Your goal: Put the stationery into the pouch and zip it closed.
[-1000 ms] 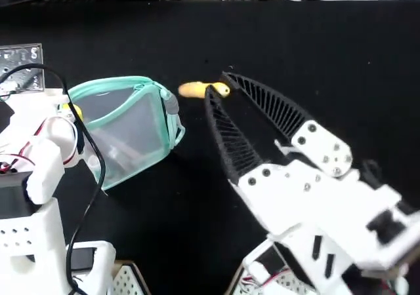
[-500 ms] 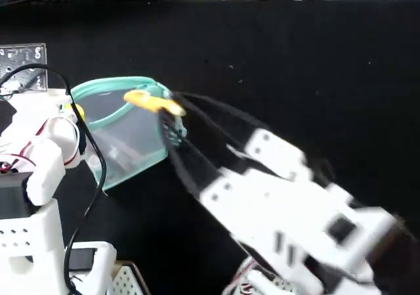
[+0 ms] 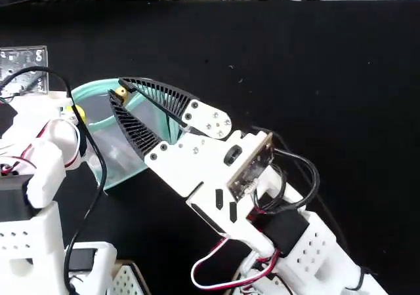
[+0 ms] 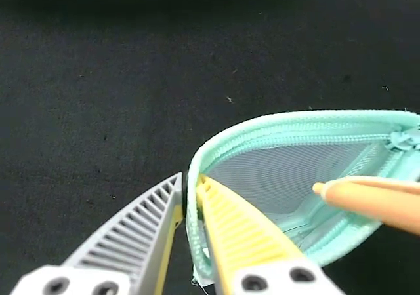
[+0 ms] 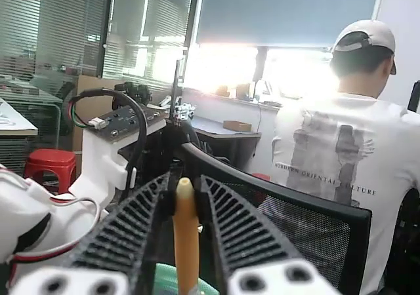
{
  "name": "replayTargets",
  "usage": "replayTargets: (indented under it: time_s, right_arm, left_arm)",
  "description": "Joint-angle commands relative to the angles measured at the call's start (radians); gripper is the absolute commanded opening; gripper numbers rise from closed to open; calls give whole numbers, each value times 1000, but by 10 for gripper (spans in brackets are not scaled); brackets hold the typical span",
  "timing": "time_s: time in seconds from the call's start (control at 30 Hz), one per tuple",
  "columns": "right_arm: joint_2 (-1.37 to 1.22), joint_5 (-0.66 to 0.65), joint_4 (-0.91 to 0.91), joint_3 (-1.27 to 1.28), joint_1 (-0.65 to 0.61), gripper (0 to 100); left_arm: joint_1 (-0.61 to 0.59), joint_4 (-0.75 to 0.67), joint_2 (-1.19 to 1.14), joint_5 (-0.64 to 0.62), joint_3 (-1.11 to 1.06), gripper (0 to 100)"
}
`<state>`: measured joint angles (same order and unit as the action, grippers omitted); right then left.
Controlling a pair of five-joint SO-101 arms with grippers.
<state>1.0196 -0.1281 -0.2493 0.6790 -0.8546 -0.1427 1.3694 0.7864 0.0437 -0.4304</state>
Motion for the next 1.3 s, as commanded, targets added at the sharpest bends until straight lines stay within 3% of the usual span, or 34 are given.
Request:
replayTargets:
  time_s: [0.0,0.2,0.33,0.57,0.83,0.93,1.07,1.13,1.27]
  right_arm:
    - [-35,-6,12,-7,0,12]
    - [-214,-37,5,-61,68,15]
    - [-257,-37,-124,-154,66,23]
    - [-246,0,-446,-346,66,254]
    - [-176,17,-496,-384,80,271]
    - [-84,25,-496,-383,169,240]
    - [-16,20,-539,-334,374,4]
    - [-15,23,-601,-271,506,49]
    - [-36,17,-620,-13,755,15]
  left_arm:
    - [35,14,-26,-2,-205,30]
    - [35,12,-26,-2,-205,30]
    - [35,12,-26,-2,-205,30]
    - [35,12,-31,-2,-205,30]
    - [35,12,-31,-2,-205,30]
    - [35,12,-31,0,-205,30]
    - [35,12,-31,0,-206,30]
    - [35,12,-34,0,-206,30]
    - [35,11,-35,0,-206,30]
